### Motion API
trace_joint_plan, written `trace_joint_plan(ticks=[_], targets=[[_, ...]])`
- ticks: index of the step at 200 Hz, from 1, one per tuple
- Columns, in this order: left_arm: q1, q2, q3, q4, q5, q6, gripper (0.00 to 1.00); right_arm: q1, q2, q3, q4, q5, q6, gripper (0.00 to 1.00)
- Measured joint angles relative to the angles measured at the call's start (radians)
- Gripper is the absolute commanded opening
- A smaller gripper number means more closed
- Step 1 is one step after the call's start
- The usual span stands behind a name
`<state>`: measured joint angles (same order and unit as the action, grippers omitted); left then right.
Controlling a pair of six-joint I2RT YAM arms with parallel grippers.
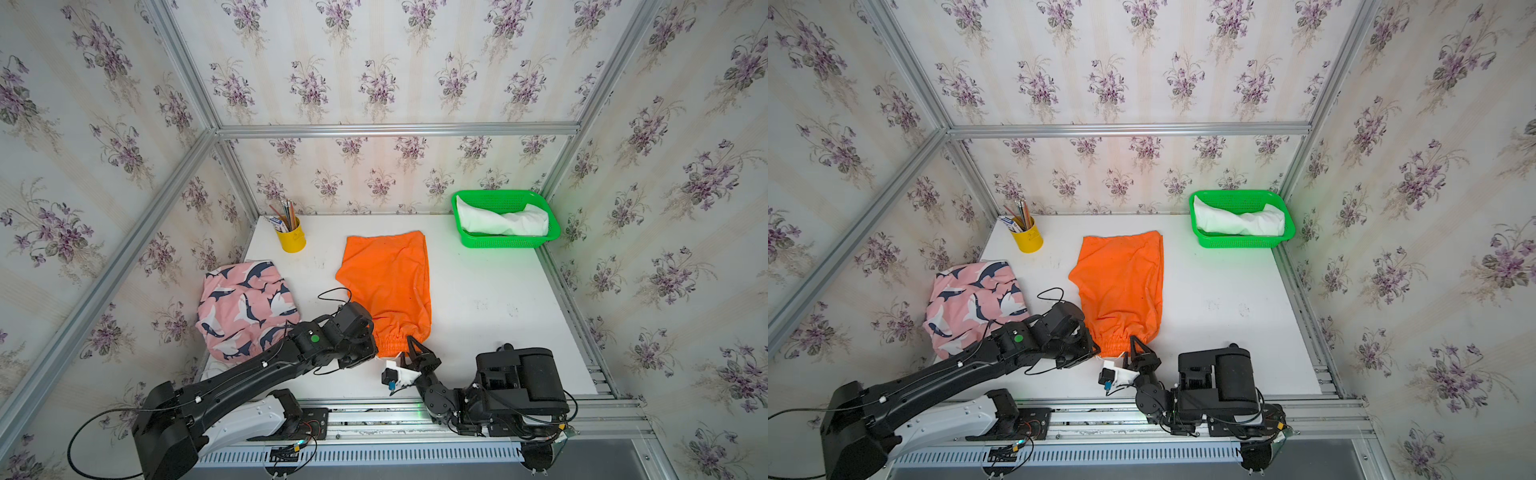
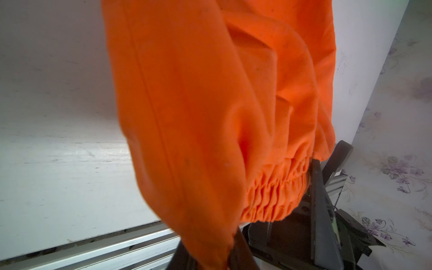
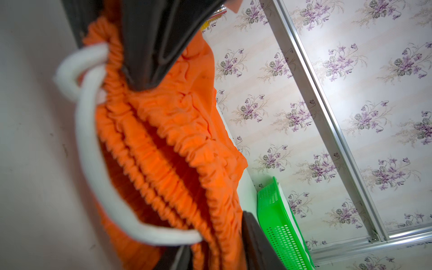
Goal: Roll up the shorts
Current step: Roll the shorts at the center of the board.
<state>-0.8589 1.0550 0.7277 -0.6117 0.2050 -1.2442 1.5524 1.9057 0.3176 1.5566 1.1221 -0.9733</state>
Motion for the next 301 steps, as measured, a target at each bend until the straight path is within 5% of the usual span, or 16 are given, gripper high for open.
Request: trace_joint_plan(ticks=[137,301], targets=[[0.001,-0.025,0.032,-0.01,-0.008,0.01,0.19,0.022,-0.048,0.01,-0.106,0.01,0.097,0.39],[0.001,-0.041,0.007,0.008,-0.026,0.024,0.18,0.085,-0.314,0.151,-0.845,0.01,0.554,0.49]])
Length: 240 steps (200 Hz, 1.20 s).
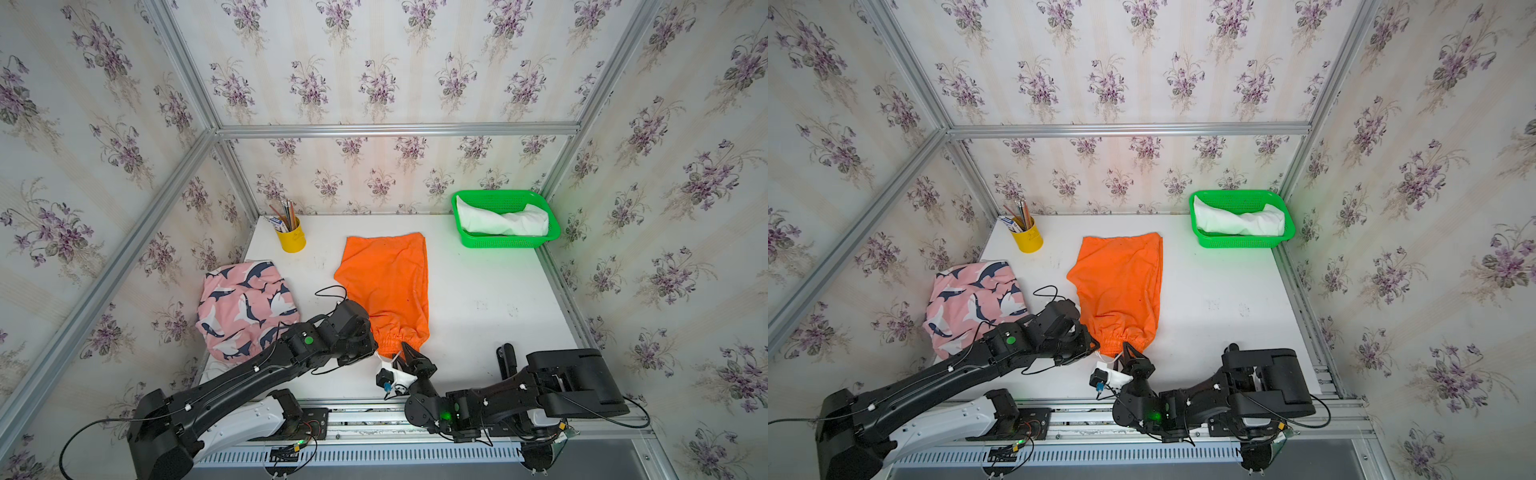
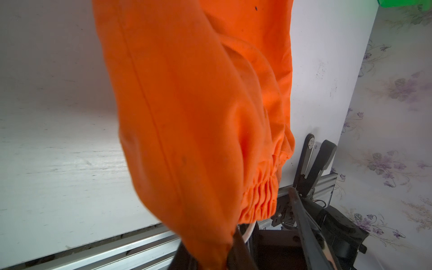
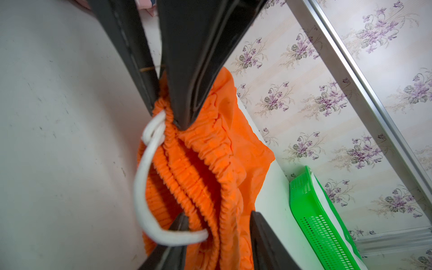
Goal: Roll up the shorts
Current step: Roll the shorts at the center of the board.
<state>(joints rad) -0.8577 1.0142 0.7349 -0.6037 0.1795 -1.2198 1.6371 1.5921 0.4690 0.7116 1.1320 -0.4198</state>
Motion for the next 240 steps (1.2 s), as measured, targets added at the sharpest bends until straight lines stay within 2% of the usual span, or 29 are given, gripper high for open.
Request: trace_joint_plan(ticks=[43,96,119,148,159,180,223,240], targets=[[0.0,0.031,0.036,-0.002,-0.002,0.024,0.18,0.0,-0.043,-0.011,-0.026,-0.027,0.001,0.59],[0.0,0.082,0.09,-0.001,-0.006,0.05,0.18,-0.011,-0.1,-0.075,0.076,-0.108,-0.032,0.72],[0.0,0.076,0.092,-0.004,0.0,0.05,0.18,-0.01,-0.111,-0.101,0.125,-0.141,-0.055,0.85],[0.0,0.048,0.09,-0.005,0.001,0.035,0.18,-0.01,-0.103,-0.119,0.214,-0.183,-0.077,0.95],[0.0,0.042,0.09,-0.005,0.003,0.033,0.18,-0.01,-0.082,-0.116,0.253,-0.197,-0.077,0.99],[0.0,0.035,0.09,-0.006,0.007,0.021,0.18,-0.017,0.01,-0.106,0.375,-0.198,-0.1,1.0],[0.0,-0.004,0.068,-0.003,0.015,-0.023,0.18,-0.079,0.267,-0.042,0.731,-0.152,-0.25,1.0],[0.0,-0.023,0.057,0.001,0.023,-0.047,0.19,-0.108,0.344,-0.005,0.814,-0.144,-0.322,1.0]])
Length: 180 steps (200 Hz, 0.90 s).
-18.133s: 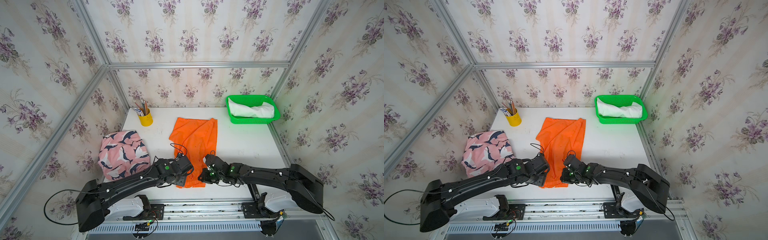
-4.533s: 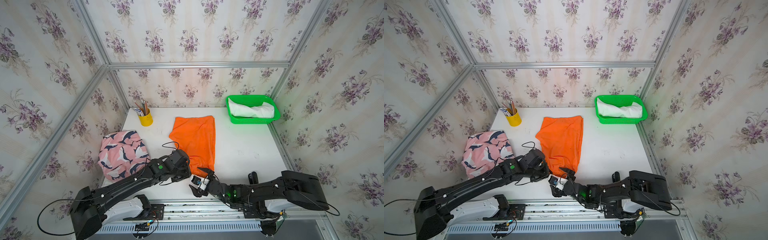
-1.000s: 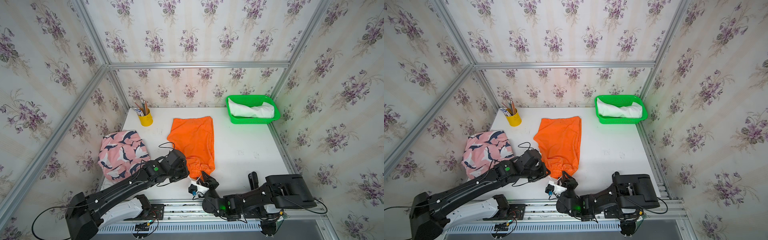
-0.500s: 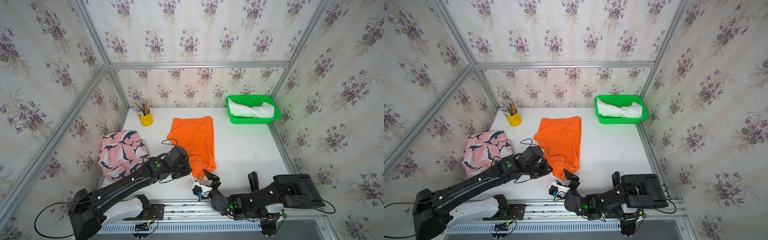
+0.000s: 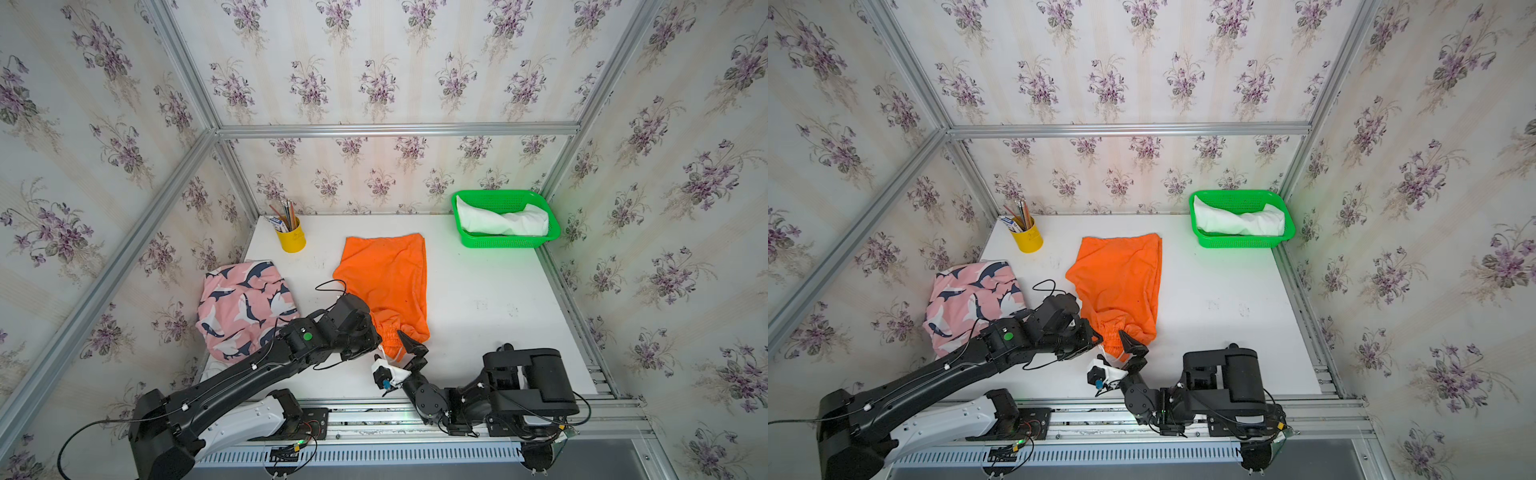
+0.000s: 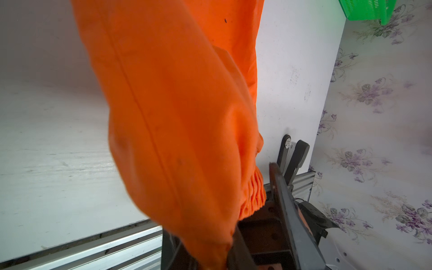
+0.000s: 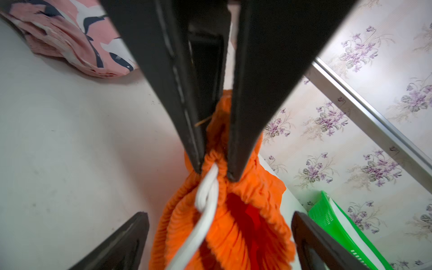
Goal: Roll up the shorts
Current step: Roll the shorts at the center of the board.
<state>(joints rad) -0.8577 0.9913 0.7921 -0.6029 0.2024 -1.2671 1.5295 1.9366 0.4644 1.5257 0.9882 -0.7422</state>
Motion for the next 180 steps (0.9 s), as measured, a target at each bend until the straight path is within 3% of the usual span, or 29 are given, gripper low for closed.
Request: trace_joint_plan(ticks=[73,114,151,180], targets=[[0.0,-0.059,-0.008,-0.003,0.003,-0.047,0.19,-0.064,0.149,0.041,0.088,-0.024,-0.153,0.99],[0.0,-0.081,-0.037,-0.004,-0.001,-0.059,0.19,-0.069,0.051,-0.071,0.094,0.004,-0.188,0.93],[0.0,-0.074,-0.069,0.002,0.002,-0.075,0.19,-0.035,-0.021,-0.159,0.1,0.016,-0.23,0.74],[0.0,-0.064,-0.069,0.022,0.009,-0.078,0.19,-0.013,-0.021,-0.173,0.099,-0.002,-0.267,0.35]])
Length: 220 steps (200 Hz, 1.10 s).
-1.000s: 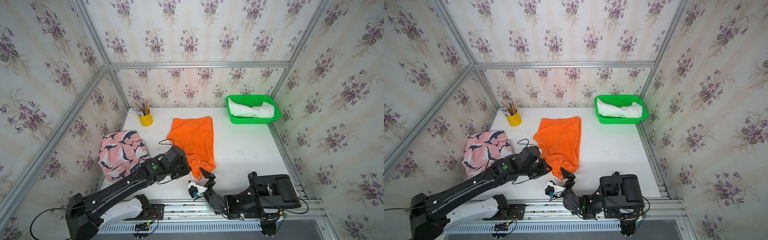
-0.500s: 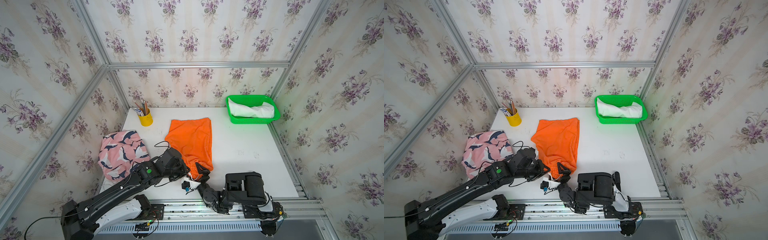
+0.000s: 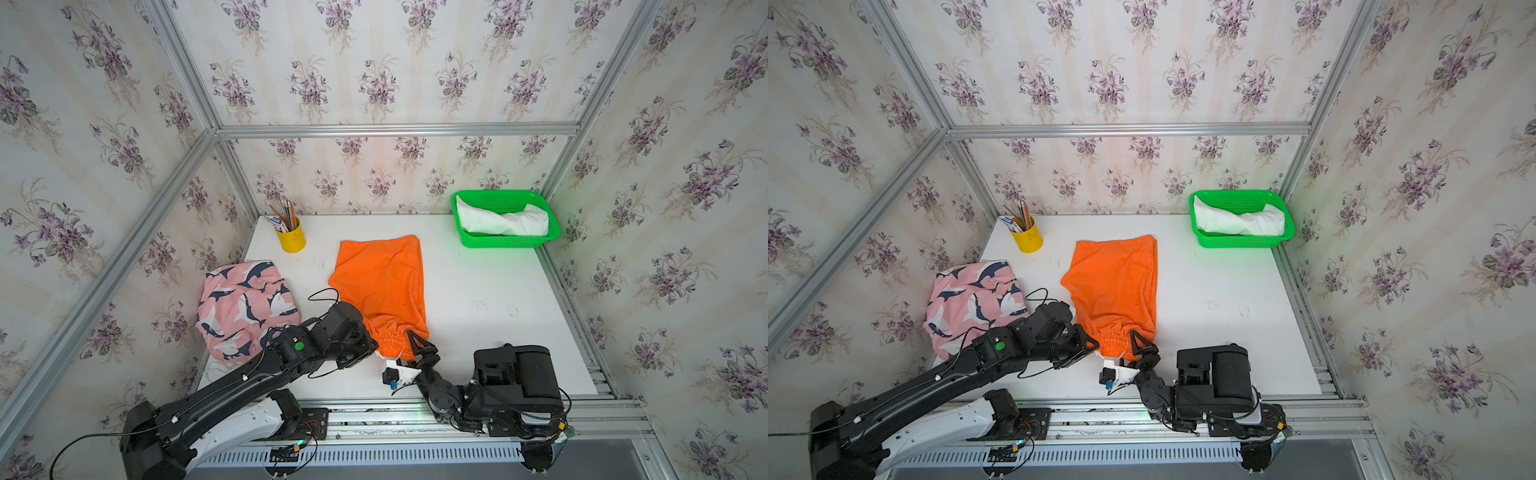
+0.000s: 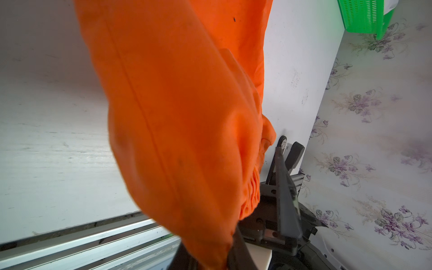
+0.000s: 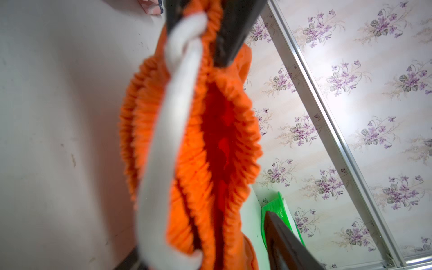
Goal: Roll up the shorts
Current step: Roll the shorts at the center of the board.
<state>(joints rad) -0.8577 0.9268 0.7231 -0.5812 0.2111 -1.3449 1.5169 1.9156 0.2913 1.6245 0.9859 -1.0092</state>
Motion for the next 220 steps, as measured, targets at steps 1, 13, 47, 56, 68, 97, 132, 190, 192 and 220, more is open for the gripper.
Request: trace_joint_plan(ticks=[1,13,47,56,68,97,132,190,192,220], targets=[[0.0,0.0,0.0,0.0,0.0,0.0,0.18,0.0,0.0,0.0,0.0,0.0,-0.001,0.33],[0.0,0.0,0.0,0.003,0.002,0.0,0.19,0.002,-0.002,-0.002,0.0,-0.002,-0.012,0.22],[0.0,-0.001,0.0,0.002,0.002,0.0,0.31,0.005,-0.002,-0.006,0.001,-0.006,-0.031,0.0],[0.0,-0.001,0.0,-0.002,0.0,0.001,0.44,0.008,0.003,-0.008,0.002,-0.006,-0.032,0.0],[0.0,-0.002,0.0,-0.015,-0.006,0.007,0.53,0.013,0.01,-0.01,0.0,-0.005,-0.037,0.0],[0.0,-0.03,0.027,-0.141,-0.058,0.051,0.54,0.028,-0.003,-0.015,-0.01,-0.003,0.002,0.0],[0.001,-0.113,0.14,-0.351,-0.208,0.124,0.54,0.029,-0.147,0.005,-0.231,-0.045,0.202,0.0],[0.006,0.158,0.266,-0.384,-0.179,0.333,0.38,-0.029,-0.34,0.158,-0.951,-0.379,0.616,0.0],[0.006,0.18,0.268,-0.376,-0.17,0.343,0.38,-0.032,-0.343,0.164,-0.978,-0.393,0.629,0.0],[0.035,0.343,0.251,-0.291,-0.081,0.421,0.33,-0.054,-0.389,0.203,-1.215,-0.539,0.745,0.0]])
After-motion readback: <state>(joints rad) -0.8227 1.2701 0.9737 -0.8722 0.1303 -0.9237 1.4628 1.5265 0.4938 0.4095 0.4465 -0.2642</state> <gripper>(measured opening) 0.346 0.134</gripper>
